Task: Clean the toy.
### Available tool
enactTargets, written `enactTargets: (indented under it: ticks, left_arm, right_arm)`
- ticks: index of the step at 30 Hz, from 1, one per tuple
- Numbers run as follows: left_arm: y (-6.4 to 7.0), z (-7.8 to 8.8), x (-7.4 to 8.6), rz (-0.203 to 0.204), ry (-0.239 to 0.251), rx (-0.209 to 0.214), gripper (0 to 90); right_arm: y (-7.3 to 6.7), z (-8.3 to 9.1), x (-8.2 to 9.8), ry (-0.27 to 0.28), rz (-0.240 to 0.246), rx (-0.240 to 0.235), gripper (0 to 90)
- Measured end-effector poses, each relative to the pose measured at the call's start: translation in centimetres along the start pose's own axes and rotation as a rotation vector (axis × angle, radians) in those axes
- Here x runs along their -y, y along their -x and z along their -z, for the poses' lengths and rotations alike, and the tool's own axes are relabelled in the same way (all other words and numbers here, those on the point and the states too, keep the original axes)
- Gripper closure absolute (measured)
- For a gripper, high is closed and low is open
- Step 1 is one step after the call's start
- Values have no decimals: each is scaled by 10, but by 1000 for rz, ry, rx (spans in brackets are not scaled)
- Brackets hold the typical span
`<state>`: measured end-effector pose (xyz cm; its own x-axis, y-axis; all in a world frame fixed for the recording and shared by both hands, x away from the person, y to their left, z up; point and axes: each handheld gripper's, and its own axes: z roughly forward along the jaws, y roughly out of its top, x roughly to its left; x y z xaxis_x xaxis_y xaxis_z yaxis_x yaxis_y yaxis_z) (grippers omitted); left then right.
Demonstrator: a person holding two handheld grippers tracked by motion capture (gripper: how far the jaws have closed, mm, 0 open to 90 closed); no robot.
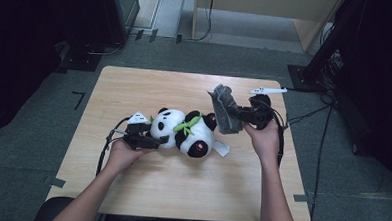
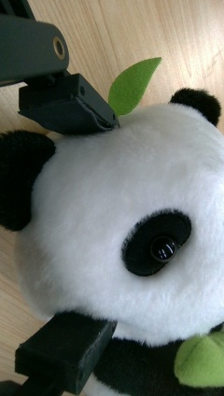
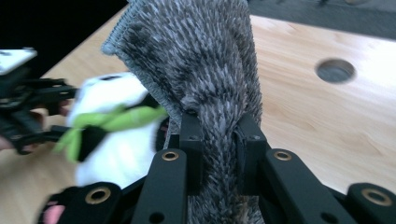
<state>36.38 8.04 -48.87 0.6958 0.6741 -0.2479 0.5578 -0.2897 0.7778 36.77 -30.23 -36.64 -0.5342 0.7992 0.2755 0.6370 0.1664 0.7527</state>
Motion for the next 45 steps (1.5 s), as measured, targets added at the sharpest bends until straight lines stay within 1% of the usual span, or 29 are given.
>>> enactTargets:
  ticks: [4,6,7,10,12,15,17,20,22,26,30,34,36,37,39,40,42,44,45]
  left_arm:
    - [0,0,0,-1,0,-1,148]
    - [0,0,0,-1,-1,-2,148]
    - [0,0,0,-1,-1,-2,148]
    - [1,0,0,-5,-5,-8,148]
    - [2,-1,-1,-9,-11,-18,149]
    - [2,-1,-2,-2,-9,-18,149]
    - [2,-1,-2,-3,-13,-18,150]
    - [3,-1,-3,-5,-16,-20,151]
    - [2,-1,-3,-4,-16,-18,151]
    - [1,-1,-2,-5,-11,-11,150]
    - [0,-1,-2,-1,-4,-3,149]
    - [1,-1,-2,-3,-6,-4,148]
    - [0,0,-1,-3,-6,-4,148]
    - [1,0,0,-4,-2,-7,146]
    - [0,0,0,-3,-3,-4,146]
    - [0,0,0,4,-3,-1,146]
    - [0,0,-1,3,-6,1,145]
    - [0,-1,-1,5,-7,1,145]
    - [0,-1,-1,4,-8,1,145]
  right_arm:
    - [-18,-6,-5,-13,46,-25,778]
    - [-24,-14,-5,-25,65,-30,777]
    - [-25,-17,-5,-34,66,-31,778]
    - [-24,-33,-1,-58,72,-41,777]
    - [-22,-41,2,-74,68,-36,774]
    - [-15,-49,7,-88,35,-38,769]
    - [-9,-49,9,-80,6,-44,769]
    - [-2,-48,12,-82,-8,-37,767]
    - [3,-47,13,-84,-25,-40,767]
    - [9,-46,15,-92,-42,-31,767]
    - [18,-44,19,-99,-64,-12,770]
    - [25,-44,23,-104,-81,2,770]
    - [28,-43,24,-110,-86,18,770]
    - [31,-40,26,-113,-93,35,770]
    - [32,-38,27,-115,-97,41,770]
    - [33,-36,27,-107,-97,40,768]
    - [33,-30,25,-93,-97,37,765]
    - [30,-25,23,-81,-94,33,763]
    - [27,-22,21,-70,-83,27,763]
